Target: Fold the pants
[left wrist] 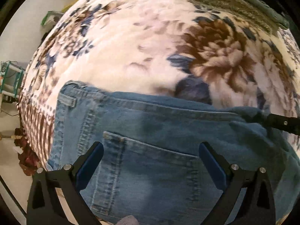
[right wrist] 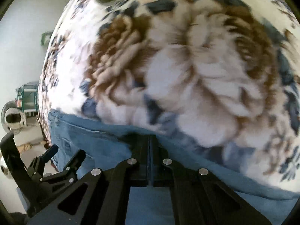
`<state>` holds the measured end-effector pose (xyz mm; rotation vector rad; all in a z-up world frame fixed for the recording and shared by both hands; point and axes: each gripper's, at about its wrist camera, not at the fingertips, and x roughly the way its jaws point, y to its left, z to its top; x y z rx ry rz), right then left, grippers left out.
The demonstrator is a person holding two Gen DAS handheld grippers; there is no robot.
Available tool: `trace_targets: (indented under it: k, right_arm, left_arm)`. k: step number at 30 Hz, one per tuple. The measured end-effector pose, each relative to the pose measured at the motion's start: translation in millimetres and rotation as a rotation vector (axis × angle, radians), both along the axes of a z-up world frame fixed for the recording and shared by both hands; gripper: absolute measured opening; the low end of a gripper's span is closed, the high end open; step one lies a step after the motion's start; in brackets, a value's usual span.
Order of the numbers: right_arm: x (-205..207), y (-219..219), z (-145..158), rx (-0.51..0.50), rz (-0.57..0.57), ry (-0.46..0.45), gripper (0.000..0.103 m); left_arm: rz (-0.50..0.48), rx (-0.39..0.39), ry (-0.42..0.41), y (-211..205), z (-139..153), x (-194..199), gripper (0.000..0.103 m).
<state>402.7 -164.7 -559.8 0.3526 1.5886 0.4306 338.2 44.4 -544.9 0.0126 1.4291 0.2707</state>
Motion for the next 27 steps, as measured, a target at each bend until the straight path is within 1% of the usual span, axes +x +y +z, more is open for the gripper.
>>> trace_targets:
  k: [1,2,3,4,5,6,7,8,9,10,12,13,15,16,17,19,22,24,27]
  right_arm:
    - [-3.1,-15.6,5.6,-0.004,-0.032,-0.002,0.011]
    - [-6.3,-33.7,9.8,-0.019,-0.072,-0.015,0.024]
    - [-13.6,-57.3,20.1,-0.053,-0.113,-0.037,0.033]
    - [-21.7,-79.4,28.2,-0.092,-0.154,-0.050,0.035]
    - [-34.8,-111.6,34.5,-0.161,-0.219,-0.039,0.035]
    - [-43.2,-134.7,37.5,-0.217,-0.266,-0.020,0.035]
    - [-50.8,-156.2,38.2,-0.251,-0.304,-0.007,0.036]
    - [-58.9,-175.5,37.4,-0.263,-0.331,0.005,0.037]
    - [-67.8,-195.9,31.7,-0.276,-0.340,0.031,0.038]
    - [-71.4,-206.7,27.2,-0.302,-0.325,0.045,0.038]
    - [-74.2,-215.3,15.3,-0.368,-0.212,0.040,0.038]
    - [-72.9,-213.4,10.8,-0.387,-0.156,0.036,0.038]
    - [-69.4,-203.7,-0.7,-0.421,0.005,0.016,0.039]
    - [-67.5,-196.1,-7.9,-0.437,0.092,0.005,0.041]
    - [-66.7,-191.2,-13.6,-0.451,0.154,-0.007,0.043]
    - [-66.8,-184.9,-22.7,-0.477,0.257,-0.019,0.043]
    - [-67.2,-186.1,-18.0,-0.452,0.307,-0.026,0.043]
    - [-68.1,-192.6,-13.5,-0.456,0.327,-0.042,0.043]
    - [-72.9,-213.8,-15.8,-0.437,0.339,-0.018,0.042]
  left_arm:
    - [-0.013,-0.009,-0.001,-3.7,1.5,2.1,0.103]
    - [-0.030,-0.015,-0.004,-8.8,3.2,4.7,0.103]
    - [-0.048,-0.020,-0.008,-14.7,4.7,7.3,0.103]
    - [-0.070,-0.024,-0.011,-22.1,5.5,10.5,0.103]
    - [-0.085,-0.026,-0.011,-28.9,5.8,13.3,0.103]
    - [-0.102,-0.029,-0.012,-38.8,5.1,17.3,0.103]
    - [-0.113,-0.029,-0.012,-45.4,4.4,19.8,0.103]
    - [-0.125,-0.026,-0.012,-53.1,2.8,22.5,0.103]
    - [-0.135,-0.021,-0.010,-62.9,-0.4,25.9,0.103]
    - [-0.141,-0.015,-0.006,-69.5,-2.6,27.6,0.103]
    - [-0.148,0.000,0.005,-80.8,-10.5,30.7,0.103]
    - [-0.152,0.028,0.011,-86.3,-17.0,32.3,0.103]
    - [-0.154,0.064,0.028,-91.1,-32.5,34.8,0.103]
    - [-0.148,0.063,0.035,-91.0,-37.0,35.1,0.103]
    - [-0.137,0.057,0.038,-90.2,-39.8,35.5,0.103]
    - [-0.113,0.053,0.039,-88.5,-38.6,35.5,0.103]
    - [-0.107,0.090,0.037,-94.6,-33.1,32.5,0.103]
    - [-0.115,0.120,0.048,-100.3,-32.3,29.7,0.103]
    - [-0.090,0.129,0.061,-105.4,-30.7,25.3,0.103]
